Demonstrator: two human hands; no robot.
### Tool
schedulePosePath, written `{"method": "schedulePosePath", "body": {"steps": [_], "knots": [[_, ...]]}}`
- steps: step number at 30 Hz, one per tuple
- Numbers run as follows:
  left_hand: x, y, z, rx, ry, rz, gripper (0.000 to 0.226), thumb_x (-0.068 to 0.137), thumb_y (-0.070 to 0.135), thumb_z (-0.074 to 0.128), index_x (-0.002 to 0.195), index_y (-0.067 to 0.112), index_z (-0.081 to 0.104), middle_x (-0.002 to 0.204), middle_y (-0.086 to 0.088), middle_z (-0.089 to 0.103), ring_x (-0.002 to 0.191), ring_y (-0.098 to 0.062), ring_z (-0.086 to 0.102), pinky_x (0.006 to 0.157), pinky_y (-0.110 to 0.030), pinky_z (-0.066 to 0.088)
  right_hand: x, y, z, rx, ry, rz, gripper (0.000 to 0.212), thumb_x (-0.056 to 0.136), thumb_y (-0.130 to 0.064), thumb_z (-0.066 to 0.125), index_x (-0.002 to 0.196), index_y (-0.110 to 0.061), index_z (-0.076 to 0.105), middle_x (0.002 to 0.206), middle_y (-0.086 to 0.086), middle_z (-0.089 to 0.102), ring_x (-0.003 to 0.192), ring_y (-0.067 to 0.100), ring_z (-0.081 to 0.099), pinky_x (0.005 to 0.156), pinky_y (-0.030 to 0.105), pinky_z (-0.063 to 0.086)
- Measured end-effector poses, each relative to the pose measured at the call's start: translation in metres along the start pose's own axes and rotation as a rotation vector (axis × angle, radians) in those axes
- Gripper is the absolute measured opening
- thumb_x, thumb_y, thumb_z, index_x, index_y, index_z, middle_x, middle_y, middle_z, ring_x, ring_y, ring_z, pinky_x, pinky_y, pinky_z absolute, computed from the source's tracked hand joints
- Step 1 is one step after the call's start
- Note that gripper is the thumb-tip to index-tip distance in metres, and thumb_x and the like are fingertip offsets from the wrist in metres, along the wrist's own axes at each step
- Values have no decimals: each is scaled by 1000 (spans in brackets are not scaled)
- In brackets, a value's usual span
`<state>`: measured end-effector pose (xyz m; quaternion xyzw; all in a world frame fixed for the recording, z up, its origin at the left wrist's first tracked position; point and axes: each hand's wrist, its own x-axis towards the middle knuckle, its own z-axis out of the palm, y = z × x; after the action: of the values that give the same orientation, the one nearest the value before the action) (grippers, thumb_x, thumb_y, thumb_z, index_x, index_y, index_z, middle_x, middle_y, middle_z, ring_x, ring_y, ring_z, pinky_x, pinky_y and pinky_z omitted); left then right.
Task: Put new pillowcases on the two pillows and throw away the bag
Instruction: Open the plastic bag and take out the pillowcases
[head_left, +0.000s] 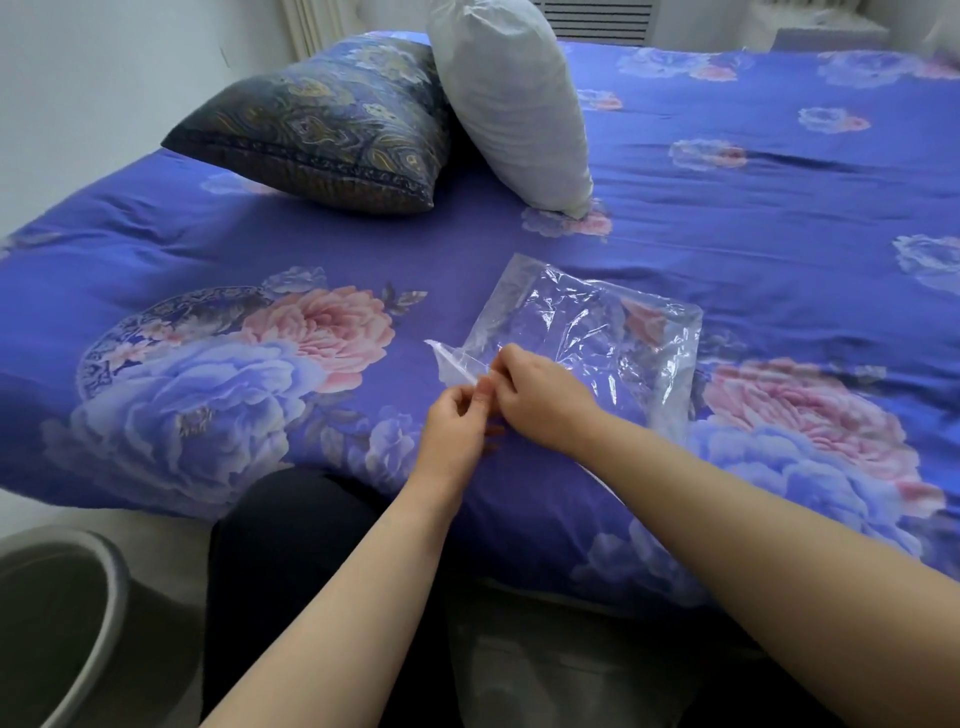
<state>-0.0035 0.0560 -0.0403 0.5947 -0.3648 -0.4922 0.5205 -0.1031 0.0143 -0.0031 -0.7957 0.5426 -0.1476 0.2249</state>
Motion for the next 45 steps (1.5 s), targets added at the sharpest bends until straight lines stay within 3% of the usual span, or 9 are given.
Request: {"method": "schedulePosePath", "body": {"steps": [4, 9, 12, 16, 19, 24, 34, 40, 45], "knots": [[6, -4, -7, -32, 15, -9, 18, 95, 28, 54, 84, 14, 59, 78, 1, 64, 64, -6, 58, 54, -16, 48, 3, 2, 0, 137, -31, 36, 17, 97, -25, 43, 101, -11, 53, 105, 9, 64, 97, 27, 56, 80, 36, 42], [9, 1, -6, -88, -3, -144, 39, 103, 34, 32, 88, 12, 61, 84, -4, 66, 67, -15, 59, 63, -27, 52, 11, 2, -4, 169, -36, 36, 15, 95, -22, 46, 94, -13, 57, 96, 5, 64, 88, 20, 53, 71, 28, 36], [9, 2, -8, -104, -23, -156, 39, 101, 40, 34, 93, 13, 60, 87, -4, 66, 69, -16, 59, 63, -27, 52, 14, 0, -5, 205, -53, 57, 19, 95, -21, 47, 88, -9, 61, 83, 2, 60, 80, 18, 51, 67, 27, 34], [9, -3, -4, -47, -7, -117, 29, 99, 43, 37, 91, 20, 52, 81, 0, 60, 65, -13, 56, 56, -24, 46, 14, -1, -1, 305, -106, 86, 27, 94, -28, 53, 80, -7, 62, 70, 2, 56, 68, 15, 49, 63, 28, 38], [11, -4, -5, -80, -12, -129, 25, 99, 42, 39, 92, 20, 50, 74, 1, 56, 61, -11, 50, 54, -22, 44, 13, 1, -4, 444, -158, 140, 24, 92, -34, 59, 81, -15, 67, 68, -1, 58, 60, 9, 49, 56, 21, 40], [14, -9, -5, -94, 34, -72, 28, 98, 34, 46, 73, 22, 41, 58, 5, 39, 46, -7, 33, 44, -21, 33, 11, 2, -3, 611, -215, 228, 27, 79, -42, 72, 82, -15, 74, 76, 6, 58, 68, 17, 46, 67, 30, 41], [24, -20, -1, -96, 116, 25, 33, 99, 27, 46, 67, 20, 42, 58, 6, 40, 52, -9, 33, 49, -22, 32, 11, 0, 4, 472, -89, 274, 29, 90, -38, 61, 73, -15, 56, 53, -1, 49, 38, 9, 37, 38, 17, 31], [25, -27, -2, -127, 137, 23, 28, 99, 27, 45, 72, 19, 43, 58, 1, 37, 48, -9, 30, 45, -23, 30, 20, 0, 8, 269, -102, 202, 30, 97, -30, 48, 72, -14, 51, 78, 8, 58, 73, 21, 52, 69, 29, 40], [28, -31, -1, -100, 151, 40, 29, 100, 22, 42, 72, 19, 47, 59, 2, 42, 50, -9, 35, 44, -19, 35, 24, 4, 5, 360, -220, 240, 38, 81, -52, 66, 77, -16, 53, 60, 1, 44, 52, 15, 36, 47, 24, 31]]}}
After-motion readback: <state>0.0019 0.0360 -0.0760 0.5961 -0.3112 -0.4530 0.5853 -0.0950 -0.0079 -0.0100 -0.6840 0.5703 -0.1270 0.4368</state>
